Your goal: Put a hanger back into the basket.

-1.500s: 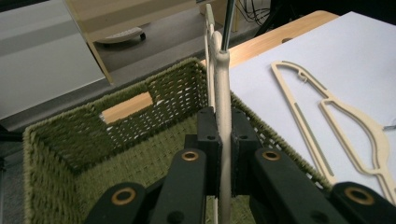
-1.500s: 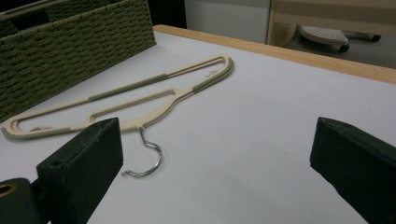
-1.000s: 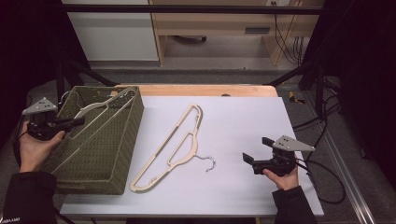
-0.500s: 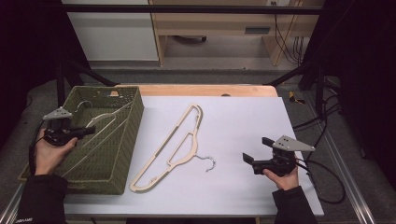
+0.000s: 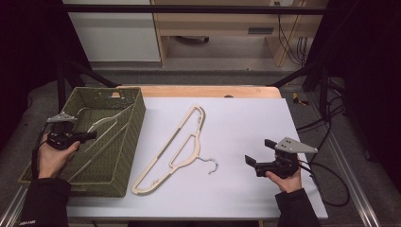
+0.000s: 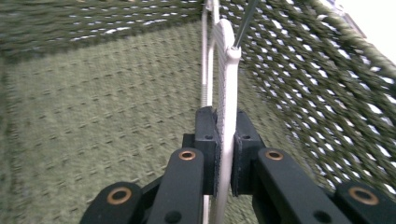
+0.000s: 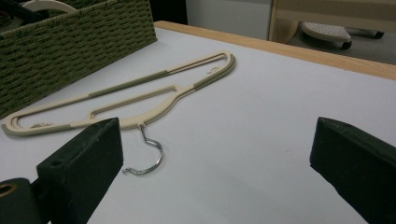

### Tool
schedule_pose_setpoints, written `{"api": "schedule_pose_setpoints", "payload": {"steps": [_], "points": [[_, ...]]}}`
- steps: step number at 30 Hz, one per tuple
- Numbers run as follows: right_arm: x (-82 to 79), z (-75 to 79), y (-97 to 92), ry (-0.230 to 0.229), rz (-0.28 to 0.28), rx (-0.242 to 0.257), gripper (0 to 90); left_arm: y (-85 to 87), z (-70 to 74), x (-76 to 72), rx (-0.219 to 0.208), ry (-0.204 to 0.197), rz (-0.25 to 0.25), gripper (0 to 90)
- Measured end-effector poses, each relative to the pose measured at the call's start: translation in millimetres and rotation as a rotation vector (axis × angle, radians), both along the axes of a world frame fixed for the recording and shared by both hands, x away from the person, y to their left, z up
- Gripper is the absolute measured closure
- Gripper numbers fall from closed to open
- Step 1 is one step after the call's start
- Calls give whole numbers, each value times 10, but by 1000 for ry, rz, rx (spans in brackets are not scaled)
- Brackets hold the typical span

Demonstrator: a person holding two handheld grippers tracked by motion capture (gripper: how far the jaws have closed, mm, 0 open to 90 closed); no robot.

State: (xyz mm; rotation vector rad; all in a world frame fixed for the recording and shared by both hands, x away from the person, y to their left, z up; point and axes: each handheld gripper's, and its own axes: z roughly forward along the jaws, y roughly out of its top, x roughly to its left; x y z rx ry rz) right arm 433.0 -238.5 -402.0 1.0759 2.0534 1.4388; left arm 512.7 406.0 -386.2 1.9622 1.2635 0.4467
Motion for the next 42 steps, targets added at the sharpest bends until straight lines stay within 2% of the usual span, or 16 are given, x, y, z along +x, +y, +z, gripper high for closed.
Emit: {"api": "schedule_pose_setpoints", "payload": {"steps": [1, 2, 8, 10, 13, 17, 18, 20, 22, 25, 29, 32, 37, 42], "points": [[0, 0, 0, 0, -1, 0, 32, 3, -6, 4, -4, -3, 23, 836], [0, 0, 0, 0, -1, 0, 32, 3, -6, 4, -4, -3, 23, 833], [2, 0, 9, 4, 3, 5, 33, 66, -22, 58, 36, -2, 125, 809], [6, -4, 12, 2, 8, -1, 33, 87, -32, 75, 59, 1, 144, 801], [3, 1, 13, 2, 10, -1, 33, 102, -51, 91, 110, 19, 181, 723], [2, 2, 10, 0, 11, -2, 32, 149, -59, 92, 103, 38, 235, 692], [-1, 4, 13, 2, 11, 1, 33, 169, -53, 91, 114, 49, 228, 678], [-1, 5, 14, 2, 11, 1, 33, 172, -66, 97, 108, 68, 255, 664], [-2, 5, 13, 2, 11, 1, 33, 202, -87, 110, 114, 118, 262, 660], [-1, 5, 15, 2, 11, -2, 33, 233, -145, 137, 117, 165, 274, 623], [-1, 4, 20, 3, 7, 2, 32, 234, -177, 149, 138, 170, 296, 537], [-2, 5, 15, 1, 12, -1, 33, 236, -178, 144, 150, 174, 293, 536], [-3, 7, 19, -2, 12, -4, 33, 258, -207, 148, 150, 195, 316, 492], [-5, 9, 20, -3, 13, -5, 32, 271, -216, 141, 146, 205, 324, 485]]}}
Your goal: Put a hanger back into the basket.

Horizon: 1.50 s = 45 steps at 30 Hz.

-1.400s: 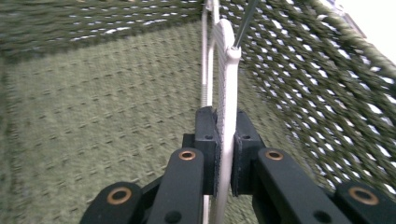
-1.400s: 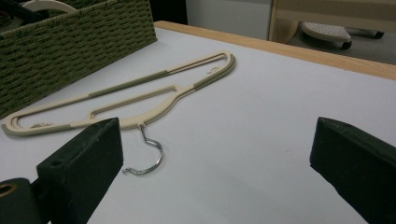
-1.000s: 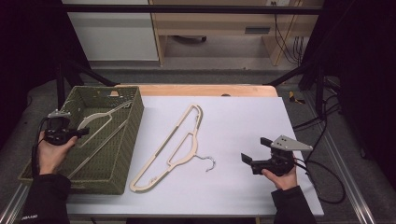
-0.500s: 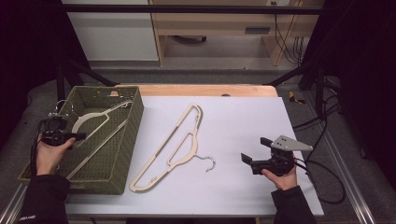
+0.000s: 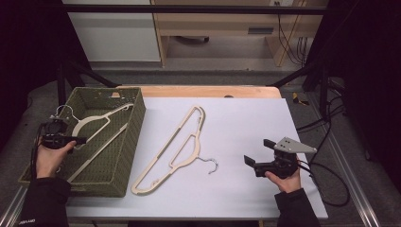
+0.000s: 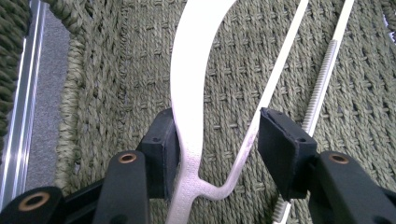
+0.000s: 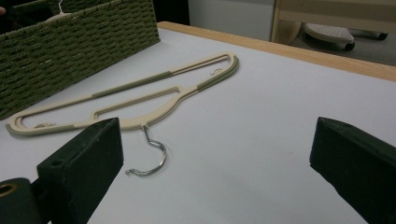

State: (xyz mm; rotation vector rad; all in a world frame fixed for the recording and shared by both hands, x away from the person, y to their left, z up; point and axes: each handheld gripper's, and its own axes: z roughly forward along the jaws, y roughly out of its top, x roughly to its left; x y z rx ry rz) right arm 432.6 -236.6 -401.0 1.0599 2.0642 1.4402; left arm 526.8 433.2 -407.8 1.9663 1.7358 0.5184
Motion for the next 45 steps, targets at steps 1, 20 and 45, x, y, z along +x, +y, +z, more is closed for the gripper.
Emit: {"api": "schedule_pose_setpoints", "payload": {"steps": [1, 20, 45], "points": [[0, 0, -1, 0, -1, -1, 32, 1, 3, -2, -1, 2, 0, 484], [-15, 28, -23, -8, -7, 10, 32, 54, 372, -322, -85, -180, -53, 424], [-2, 51, 105, -28, 27, 7, 45, -1461, 806, -1011, -251, -616, -491, 139]]}}
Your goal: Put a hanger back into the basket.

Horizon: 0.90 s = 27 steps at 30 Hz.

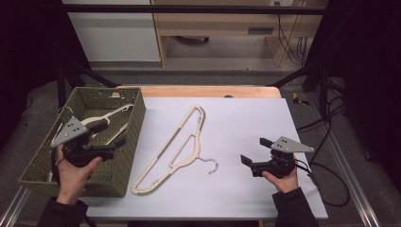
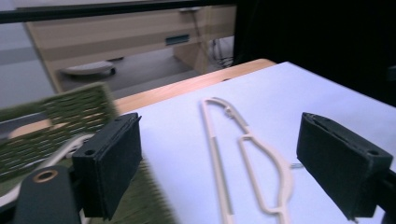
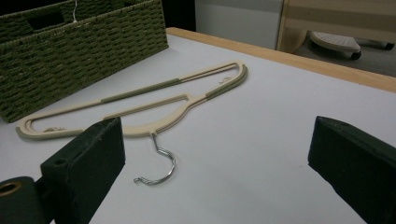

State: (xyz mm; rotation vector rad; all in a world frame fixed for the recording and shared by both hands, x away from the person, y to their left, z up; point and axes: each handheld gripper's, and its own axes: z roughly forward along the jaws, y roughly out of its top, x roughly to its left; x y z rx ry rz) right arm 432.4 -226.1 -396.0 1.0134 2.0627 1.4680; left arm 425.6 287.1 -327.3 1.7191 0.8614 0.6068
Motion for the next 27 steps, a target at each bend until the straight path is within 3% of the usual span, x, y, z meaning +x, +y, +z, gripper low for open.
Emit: {"api": "schedule_pose_setpoints", "payload": {"steps": [5, 13, 21, 27], "points": [[22, 0, 79, 3, 19, -5, 45, -264, -127, -103, -15, -5, -52, 119], [95, -5, 250, 16, 49, -10, 52, -579, -362, -120, 32, 30, -109, 107], [187, -51, 482, 38, 76, -44, 86, -758, -550, -148, 58, 59, -159, 102], [331, -112, 694, 60, 108, -70, 112, -790, -712, -149, 80, 93, -175, 94]]}}
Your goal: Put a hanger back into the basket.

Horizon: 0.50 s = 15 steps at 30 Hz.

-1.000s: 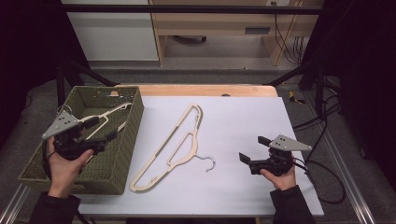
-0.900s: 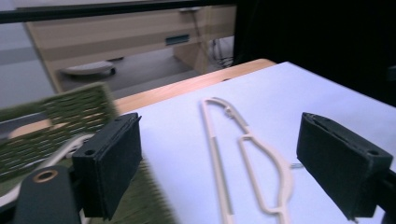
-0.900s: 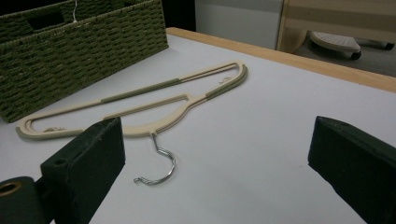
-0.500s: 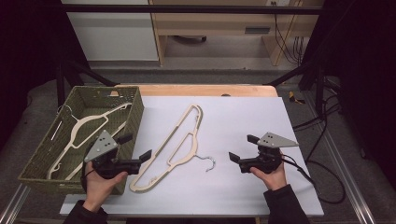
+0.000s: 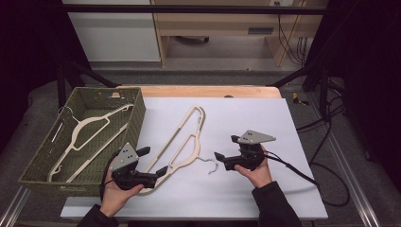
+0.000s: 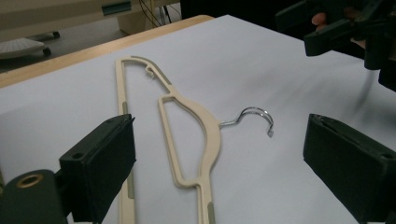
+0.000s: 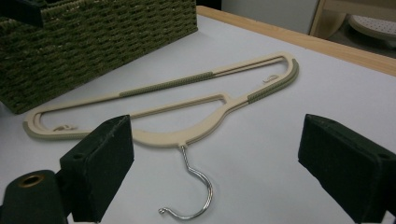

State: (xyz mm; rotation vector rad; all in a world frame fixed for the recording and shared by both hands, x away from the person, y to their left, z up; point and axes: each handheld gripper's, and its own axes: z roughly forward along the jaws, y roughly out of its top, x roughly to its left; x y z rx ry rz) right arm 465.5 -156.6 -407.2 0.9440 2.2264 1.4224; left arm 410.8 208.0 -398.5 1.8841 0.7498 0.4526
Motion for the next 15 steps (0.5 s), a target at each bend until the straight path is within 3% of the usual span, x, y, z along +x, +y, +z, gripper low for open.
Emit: {"api": "schedule_pose_setpoints", "payload": {"steps": [4, 8, 15], "points": [[91, -60, 145, 20, 25, -10, 128, 4, -65, 12, 3, 17, 5, 93], [184, -148, 271, 37, 45, -49, 139, -12, -92, 12, 16, 16, -11, 91], [336, -359, 440, 77, 81, -119, 262, -19, -151, 36, 22, 35, -13, 91]]}}
